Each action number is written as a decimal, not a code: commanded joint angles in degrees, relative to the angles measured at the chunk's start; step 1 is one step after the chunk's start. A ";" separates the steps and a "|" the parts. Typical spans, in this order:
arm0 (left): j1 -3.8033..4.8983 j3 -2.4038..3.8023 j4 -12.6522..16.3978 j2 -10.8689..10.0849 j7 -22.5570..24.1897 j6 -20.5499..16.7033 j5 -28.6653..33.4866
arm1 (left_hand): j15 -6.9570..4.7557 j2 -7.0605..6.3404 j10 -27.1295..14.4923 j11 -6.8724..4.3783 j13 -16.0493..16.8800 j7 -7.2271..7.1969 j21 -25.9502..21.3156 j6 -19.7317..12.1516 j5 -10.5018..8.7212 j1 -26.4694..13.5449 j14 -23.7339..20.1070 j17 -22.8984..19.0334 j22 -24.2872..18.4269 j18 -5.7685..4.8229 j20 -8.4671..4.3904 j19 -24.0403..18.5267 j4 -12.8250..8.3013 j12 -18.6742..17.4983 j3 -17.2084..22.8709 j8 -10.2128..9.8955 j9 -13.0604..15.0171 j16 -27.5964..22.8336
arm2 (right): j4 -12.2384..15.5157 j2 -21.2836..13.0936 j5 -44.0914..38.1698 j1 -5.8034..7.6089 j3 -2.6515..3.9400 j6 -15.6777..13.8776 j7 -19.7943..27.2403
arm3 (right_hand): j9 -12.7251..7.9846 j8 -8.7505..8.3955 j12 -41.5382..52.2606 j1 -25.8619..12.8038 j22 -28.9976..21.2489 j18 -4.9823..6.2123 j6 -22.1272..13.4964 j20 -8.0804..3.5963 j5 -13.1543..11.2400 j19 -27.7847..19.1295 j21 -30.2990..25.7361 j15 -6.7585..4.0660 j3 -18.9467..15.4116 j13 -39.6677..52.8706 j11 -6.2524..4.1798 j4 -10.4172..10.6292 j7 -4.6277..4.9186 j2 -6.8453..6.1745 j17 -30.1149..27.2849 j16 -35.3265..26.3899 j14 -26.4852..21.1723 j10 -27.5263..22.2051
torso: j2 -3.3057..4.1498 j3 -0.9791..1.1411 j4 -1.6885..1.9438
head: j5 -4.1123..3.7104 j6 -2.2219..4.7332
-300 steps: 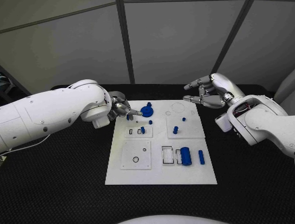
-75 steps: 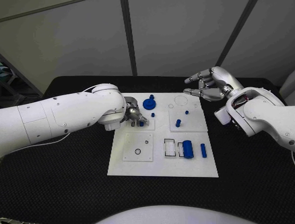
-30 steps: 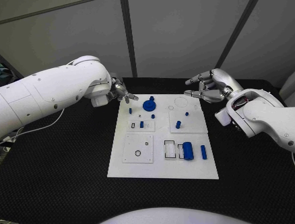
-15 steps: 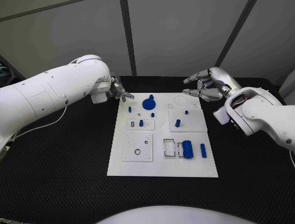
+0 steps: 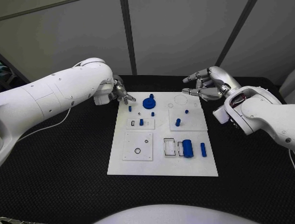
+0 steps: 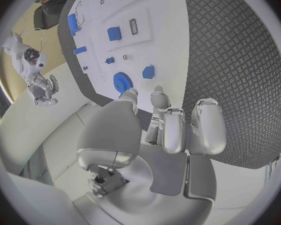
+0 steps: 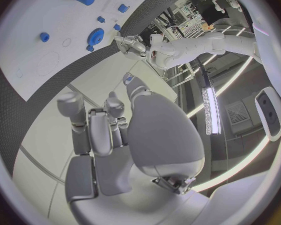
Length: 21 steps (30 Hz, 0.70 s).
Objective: Assemble the parts on the task board
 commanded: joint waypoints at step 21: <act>-0.16 -0.30 0.81 -0.41 0.76 5.86 -0.55 | 0.27 0.73 0.27 0.02 0.20 -0.42 0.23 2.46 -0.27 1.90 3.57 5.06 0.44 0.23 0.35 0.14 -0.39 0.65 -1.01 -0.23 -1.13 -0.29 | -0.17 0.17 0.13 0.08 0.05 0.85 0.11 | -0.04 0.41 -0.39 -0.65 -0.23 0.64 -0.42 -0.08 0.07 -0.36 -0.32 -0.43 -0.15 -0.46 0.00 0.37 0.01 0.10 -0.20 -0.30 1.97 -0.42 | -0.06 0.00 -0.05 | 0.11 0.03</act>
